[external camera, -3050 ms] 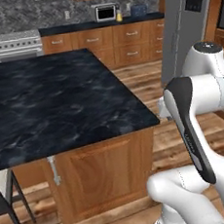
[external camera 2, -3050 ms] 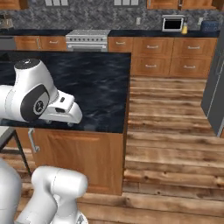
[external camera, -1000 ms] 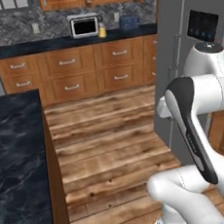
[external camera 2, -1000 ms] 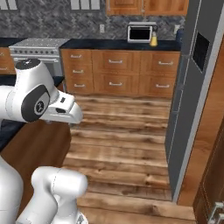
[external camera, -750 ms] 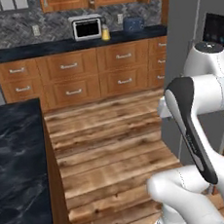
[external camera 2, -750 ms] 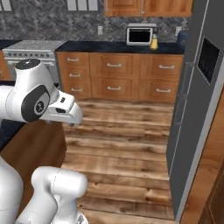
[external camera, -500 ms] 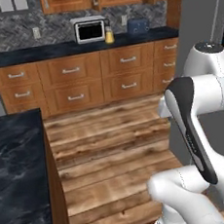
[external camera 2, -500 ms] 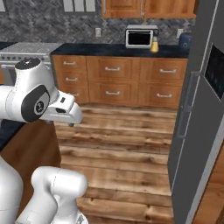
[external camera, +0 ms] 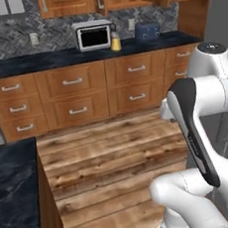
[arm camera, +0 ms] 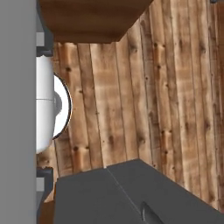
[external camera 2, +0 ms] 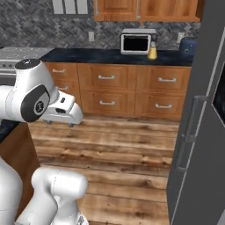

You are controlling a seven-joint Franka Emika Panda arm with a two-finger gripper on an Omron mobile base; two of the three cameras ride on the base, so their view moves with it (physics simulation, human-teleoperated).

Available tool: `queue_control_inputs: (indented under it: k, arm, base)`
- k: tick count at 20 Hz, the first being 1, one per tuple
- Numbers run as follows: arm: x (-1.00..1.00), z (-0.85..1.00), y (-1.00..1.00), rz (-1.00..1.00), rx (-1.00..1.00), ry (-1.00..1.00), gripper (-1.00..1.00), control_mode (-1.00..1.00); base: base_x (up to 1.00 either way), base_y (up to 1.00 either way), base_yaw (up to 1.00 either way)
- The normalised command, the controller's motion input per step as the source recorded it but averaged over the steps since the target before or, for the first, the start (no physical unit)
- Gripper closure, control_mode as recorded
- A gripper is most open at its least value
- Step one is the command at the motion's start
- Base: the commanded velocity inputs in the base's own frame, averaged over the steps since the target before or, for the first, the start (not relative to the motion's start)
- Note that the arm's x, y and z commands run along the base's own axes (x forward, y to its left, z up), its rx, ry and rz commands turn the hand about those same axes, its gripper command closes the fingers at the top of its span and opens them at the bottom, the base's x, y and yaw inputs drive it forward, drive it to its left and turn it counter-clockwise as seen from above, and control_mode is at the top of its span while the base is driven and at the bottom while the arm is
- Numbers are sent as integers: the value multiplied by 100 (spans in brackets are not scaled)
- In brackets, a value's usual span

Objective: There is a tray on the dining counter. Grab the cup, mug, and pitcher and place them on the tray. The pitcher may be placed next to the tray if it cannot fit the tray.

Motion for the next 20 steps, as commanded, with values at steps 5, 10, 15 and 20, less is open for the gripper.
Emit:
queue_control_inputs:
  k: [5, 10, 15, 20]
  arm:
    - [0, 0, 0, 0, 0, 0, -100, 100]
    - [0, 0, 0, 0, 0, 0, -100, 100]
    - [0, 0, 0, 0, 0, 0, -100, 100]
    - [0, 0, 0, 0, 0, 0, -100, 100]
  base:
    - [90, -37, 0]
    - [97, -36, 0]
    - [100, -41, 0]
    - [96, -13, 1]
